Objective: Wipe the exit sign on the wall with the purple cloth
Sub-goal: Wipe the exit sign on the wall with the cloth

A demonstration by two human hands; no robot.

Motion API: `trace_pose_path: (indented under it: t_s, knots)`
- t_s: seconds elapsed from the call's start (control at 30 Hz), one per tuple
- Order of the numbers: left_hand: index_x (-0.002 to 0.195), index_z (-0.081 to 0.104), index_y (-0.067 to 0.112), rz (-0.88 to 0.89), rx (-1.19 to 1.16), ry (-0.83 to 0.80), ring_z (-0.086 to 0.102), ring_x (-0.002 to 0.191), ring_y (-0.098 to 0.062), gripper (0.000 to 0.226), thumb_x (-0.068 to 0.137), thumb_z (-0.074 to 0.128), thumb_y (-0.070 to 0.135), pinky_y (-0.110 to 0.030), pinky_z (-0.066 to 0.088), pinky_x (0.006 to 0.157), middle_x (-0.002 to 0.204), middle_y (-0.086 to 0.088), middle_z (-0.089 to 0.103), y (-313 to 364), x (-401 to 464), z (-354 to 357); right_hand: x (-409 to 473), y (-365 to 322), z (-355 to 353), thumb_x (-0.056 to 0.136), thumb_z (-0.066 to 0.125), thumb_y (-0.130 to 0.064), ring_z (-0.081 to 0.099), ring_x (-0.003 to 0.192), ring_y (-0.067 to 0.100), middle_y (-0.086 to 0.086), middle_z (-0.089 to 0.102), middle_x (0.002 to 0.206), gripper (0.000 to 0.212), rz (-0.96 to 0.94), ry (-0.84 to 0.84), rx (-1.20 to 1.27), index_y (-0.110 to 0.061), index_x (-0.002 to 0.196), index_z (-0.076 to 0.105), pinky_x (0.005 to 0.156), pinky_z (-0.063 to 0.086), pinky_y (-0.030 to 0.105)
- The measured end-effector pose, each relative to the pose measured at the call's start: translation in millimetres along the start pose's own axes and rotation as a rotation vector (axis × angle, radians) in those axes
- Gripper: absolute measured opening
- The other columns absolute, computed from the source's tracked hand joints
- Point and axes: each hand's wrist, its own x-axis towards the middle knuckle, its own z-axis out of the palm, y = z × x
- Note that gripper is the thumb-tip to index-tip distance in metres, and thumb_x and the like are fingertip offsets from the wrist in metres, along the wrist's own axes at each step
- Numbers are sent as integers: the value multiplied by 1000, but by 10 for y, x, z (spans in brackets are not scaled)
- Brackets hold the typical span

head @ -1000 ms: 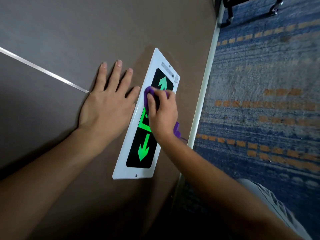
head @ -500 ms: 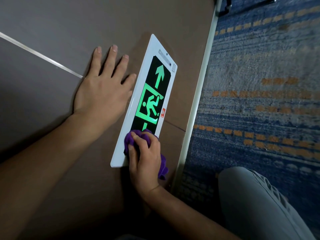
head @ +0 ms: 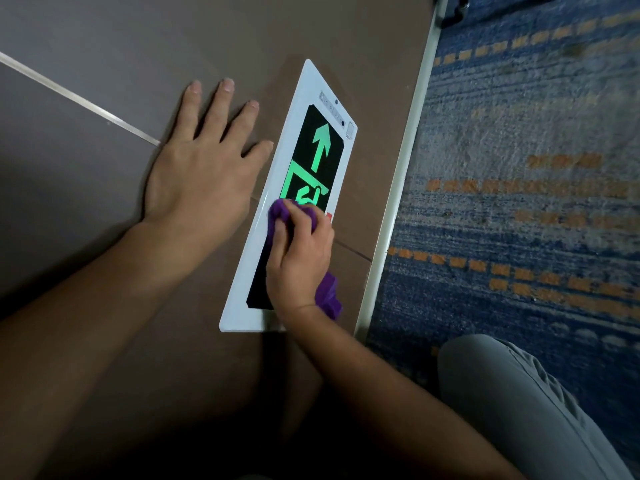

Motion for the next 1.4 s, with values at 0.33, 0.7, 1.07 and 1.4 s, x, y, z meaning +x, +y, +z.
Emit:
trace_pose_path:
  t_s: [0.33,0.7,1.07,1.4]
  knots:
    - [158,40,34,-6,-3,-55,4,161,-42,65,96,21,38,-61,-1,127,175,-8,18,21,7,-16,1824,-164,192,106,52,-29,55,115,29,8,57,131,23,86,179,-11,-18,119,67,94,52,50]
    - [155,45,32,-5,-56,-26,8,161,-41,65,95,22,38,-61,3,129,174,-8,22,22,-1,-1,1163,-151,16,103,55,-30,50,122,18,2,52,131,27,-34,44,139,-27,128,65,96,40,25]
    - [127,74,19,25,-279,97,25,157,-43,36,99,53,27,-60,13,129,161,-14,46,-35,-71,-26,-853,133,-270,101,53,-35,45,129,12,-6,43,138,33,-27,-197,36,-28,133,51,106,45,29]
    - [127,71,12,-185,-600,242,38,151,-41,37,97,51,20,-51,21,129,154,-17,52,170,-394,-100,-62,113,-1010,93,67,-43,72,91,19,-6,71,104,21,62,-507,144,-32,111,69,80,61,45]
